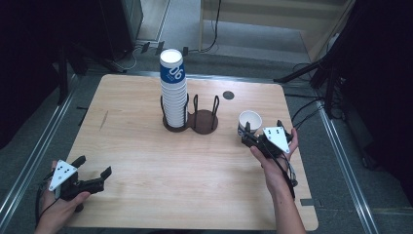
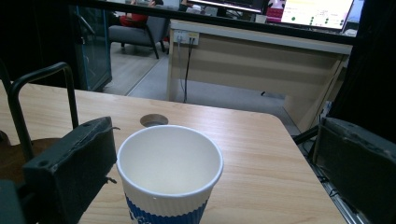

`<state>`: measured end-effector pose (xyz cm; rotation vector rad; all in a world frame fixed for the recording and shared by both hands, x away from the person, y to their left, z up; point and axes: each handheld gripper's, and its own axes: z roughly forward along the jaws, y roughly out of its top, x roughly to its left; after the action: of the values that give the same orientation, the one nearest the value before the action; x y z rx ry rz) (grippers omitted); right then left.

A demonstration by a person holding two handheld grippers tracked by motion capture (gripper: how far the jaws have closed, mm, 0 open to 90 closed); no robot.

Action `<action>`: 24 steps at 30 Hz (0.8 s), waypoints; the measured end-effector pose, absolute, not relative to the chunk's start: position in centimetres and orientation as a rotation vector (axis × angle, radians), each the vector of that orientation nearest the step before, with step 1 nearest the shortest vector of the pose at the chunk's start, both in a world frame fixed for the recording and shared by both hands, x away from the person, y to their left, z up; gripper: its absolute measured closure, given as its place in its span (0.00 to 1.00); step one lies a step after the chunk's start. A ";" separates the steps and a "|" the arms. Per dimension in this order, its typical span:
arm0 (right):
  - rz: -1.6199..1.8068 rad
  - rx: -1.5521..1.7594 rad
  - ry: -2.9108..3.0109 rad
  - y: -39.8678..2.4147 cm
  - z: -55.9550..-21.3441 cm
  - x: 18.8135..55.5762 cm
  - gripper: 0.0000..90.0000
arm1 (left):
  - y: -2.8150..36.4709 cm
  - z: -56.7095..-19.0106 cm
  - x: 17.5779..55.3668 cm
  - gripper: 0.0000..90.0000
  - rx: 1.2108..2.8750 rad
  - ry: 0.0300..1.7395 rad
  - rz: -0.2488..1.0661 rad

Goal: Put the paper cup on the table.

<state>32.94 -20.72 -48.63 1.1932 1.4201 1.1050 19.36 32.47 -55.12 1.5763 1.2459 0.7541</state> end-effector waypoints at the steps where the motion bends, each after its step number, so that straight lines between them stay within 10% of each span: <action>1: 1.105 1.191 1.419 -20.8 -48.6 32.8 0.00 | 32.5 -55.1 19.4 0.00 1.577 1.246 0.755; 24: 1.095 1.214 1.409 -23.5 -49.4 29.8 0.00 | 32.3 -55.1 19.4 0.00 1.583 1.249 0.763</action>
<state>29.84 -23.50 -49.36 1.2144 1.4095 1.0955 19.36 32.32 -55.11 1.5832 1.2493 0.7632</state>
